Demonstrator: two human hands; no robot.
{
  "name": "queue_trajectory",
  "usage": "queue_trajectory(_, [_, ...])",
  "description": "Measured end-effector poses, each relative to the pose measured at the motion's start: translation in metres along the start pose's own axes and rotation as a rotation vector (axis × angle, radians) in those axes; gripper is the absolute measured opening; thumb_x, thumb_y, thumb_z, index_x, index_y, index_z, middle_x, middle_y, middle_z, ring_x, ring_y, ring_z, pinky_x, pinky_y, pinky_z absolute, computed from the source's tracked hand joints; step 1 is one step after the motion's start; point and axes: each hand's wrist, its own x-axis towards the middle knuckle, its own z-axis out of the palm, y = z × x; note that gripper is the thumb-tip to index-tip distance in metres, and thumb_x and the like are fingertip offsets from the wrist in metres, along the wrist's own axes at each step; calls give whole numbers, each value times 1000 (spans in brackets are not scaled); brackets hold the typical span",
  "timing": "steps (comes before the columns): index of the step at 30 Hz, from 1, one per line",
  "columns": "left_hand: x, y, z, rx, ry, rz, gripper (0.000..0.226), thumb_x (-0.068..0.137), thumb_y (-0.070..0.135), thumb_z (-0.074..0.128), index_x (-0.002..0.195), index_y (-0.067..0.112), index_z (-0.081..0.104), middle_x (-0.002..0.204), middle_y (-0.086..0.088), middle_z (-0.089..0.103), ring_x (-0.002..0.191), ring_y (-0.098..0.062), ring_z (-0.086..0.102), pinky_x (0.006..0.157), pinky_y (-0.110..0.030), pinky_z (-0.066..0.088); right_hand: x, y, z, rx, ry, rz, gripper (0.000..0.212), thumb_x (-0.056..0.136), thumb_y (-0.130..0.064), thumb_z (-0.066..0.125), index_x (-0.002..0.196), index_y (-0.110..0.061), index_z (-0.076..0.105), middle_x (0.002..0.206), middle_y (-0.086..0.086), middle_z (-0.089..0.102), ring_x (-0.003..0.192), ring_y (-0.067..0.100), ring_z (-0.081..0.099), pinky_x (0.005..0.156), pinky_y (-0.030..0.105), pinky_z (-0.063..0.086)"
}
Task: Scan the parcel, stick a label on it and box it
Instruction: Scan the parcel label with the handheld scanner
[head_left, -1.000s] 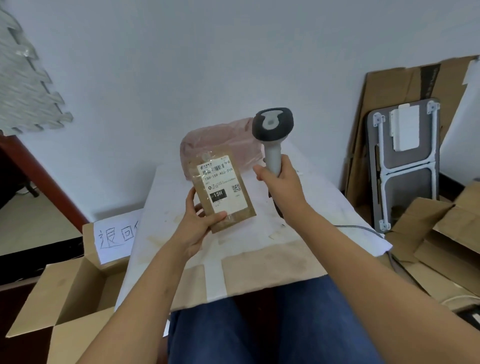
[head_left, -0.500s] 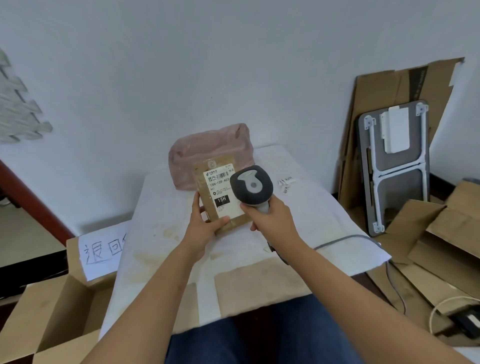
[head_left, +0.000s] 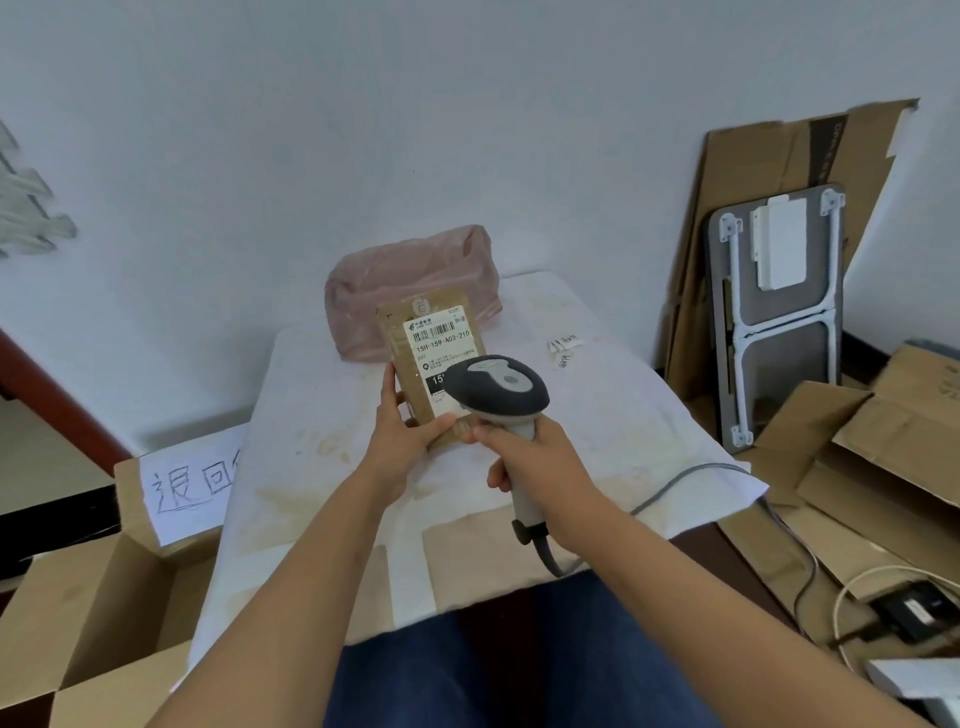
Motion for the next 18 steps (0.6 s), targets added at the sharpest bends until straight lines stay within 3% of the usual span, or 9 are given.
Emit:
queue_trajectory(2, [0,0,0,-7,-2,6,111,84,6,79,158,43,5,151,-2,43,122,-22,61,99,-44,56,-4,-7,-4,67,-41,74,26,84,-23,66,106,-10,68,100,10,75,49,9,57,54,24,45])
queue_trajectory(6, [2,-1,1,-24,-7,0,112,84,5,79,158,43,5,152,-3,43,126,-24,59,94,-37,57,-6,-14,-9,48,22,61,25,81,-20,67,103,-9,67,102,12,74,52,11,58,57,26,46])
queue_trajectory(9, [1,-1,0,-3,-5,-6,113,83,6,80,158,45,5,153,-3,41,123,-27,61,95,-40,57,-4,-14,-3,-49,74,-5,27,81,-24,67,103,-9,66,83,17,73,58,15,59,65,30,49])
queue_trajectory(12, [0,-1,-1,26,-13,-9,114,83,6,80,157,47,4,153,-1,39,121,-27,62,88,-36,58,-4,-10,7,-128,75,-66,26,85,-28,67,102,-8,66,57,3,65,56,11,58,64,28,50])
queue_trajectory(15, [1,-1,-2,46,-27,-15,116,81,5,81,157,48,4,153,-2,38,119,-27,62,88,-40,59,-7,-6,13,-194,54,-127,24,86,-28,67,99,-9,65,51,-6,62,48,2,58,59,22,48])
queue_trajectory(18, [1,1,-2,41,-31,-14,115,80,4,81,158,44,6,155,-1,39,112,-14,62,91,-42,59,-15,-6,13,-212,19,-172,18,88,-24,68,101,-17,58,58,-11,60,44,-2,57,48,8,42])
